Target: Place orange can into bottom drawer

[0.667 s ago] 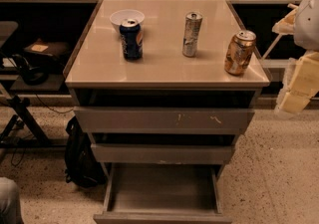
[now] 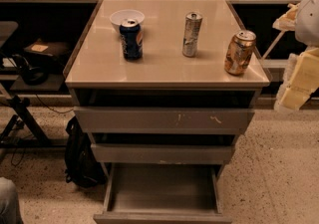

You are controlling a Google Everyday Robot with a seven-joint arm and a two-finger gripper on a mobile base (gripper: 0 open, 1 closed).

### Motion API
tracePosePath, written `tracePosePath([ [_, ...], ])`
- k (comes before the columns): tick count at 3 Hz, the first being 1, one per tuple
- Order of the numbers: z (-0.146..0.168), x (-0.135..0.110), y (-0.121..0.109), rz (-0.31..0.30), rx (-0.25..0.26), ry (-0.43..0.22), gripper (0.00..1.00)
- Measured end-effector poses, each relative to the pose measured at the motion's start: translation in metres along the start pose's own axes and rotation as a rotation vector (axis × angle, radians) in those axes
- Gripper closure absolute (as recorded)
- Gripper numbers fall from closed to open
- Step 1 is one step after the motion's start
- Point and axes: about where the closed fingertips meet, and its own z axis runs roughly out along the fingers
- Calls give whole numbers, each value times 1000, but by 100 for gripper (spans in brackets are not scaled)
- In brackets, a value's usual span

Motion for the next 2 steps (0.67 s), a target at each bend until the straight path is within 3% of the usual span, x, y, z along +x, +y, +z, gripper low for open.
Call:
tracePosePath([
  [1,14,-18,-38,-24,-21,-117,0],
  [2,46,-51,-95,-12,-64,-304,0],
])
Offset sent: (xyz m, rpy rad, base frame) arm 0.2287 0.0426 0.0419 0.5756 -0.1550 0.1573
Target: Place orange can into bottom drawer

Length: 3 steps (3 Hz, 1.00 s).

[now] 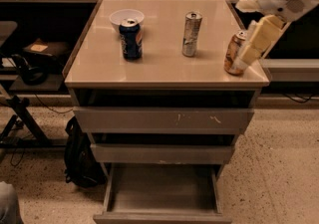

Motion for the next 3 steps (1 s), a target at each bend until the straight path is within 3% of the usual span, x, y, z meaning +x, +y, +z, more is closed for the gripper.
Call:
tracePosePath([
  [1,22,-12,-63,70,39,-187,0],
  [2,9,0,-116,175,166,-345,0],
  [3,7,-2,-128,182,197,-368,0],
])
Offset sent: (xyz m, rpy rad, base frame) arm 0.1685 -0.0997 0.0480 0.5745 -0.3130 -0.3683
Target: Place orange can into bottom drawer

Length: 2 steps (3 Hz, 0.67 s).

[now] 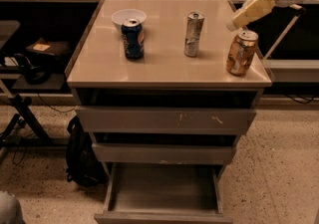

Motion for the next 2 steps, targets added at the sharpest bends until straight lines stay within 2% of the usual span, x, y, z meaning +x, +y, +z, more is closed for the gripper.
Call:
tracePosePath([
  [1,-4,24,-7,64,17,-5,0],
  [2,-6,63,-8,161,18,-49,0],
])
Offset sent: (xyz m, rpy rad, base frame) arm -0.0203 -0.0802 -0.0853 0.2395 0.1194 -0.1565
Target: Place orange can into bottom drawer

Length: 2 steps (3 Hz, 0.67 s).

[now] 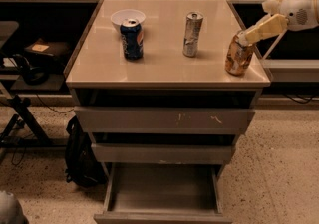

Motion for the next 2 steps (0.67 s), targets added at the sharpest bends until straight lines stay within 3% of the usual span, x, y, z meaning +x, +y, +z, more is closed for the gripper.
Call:
tracePosePath([
  [1,-1,33,8,77,-16,-63,0],
  [2,1,36,10,83,-23,-60,0],
])
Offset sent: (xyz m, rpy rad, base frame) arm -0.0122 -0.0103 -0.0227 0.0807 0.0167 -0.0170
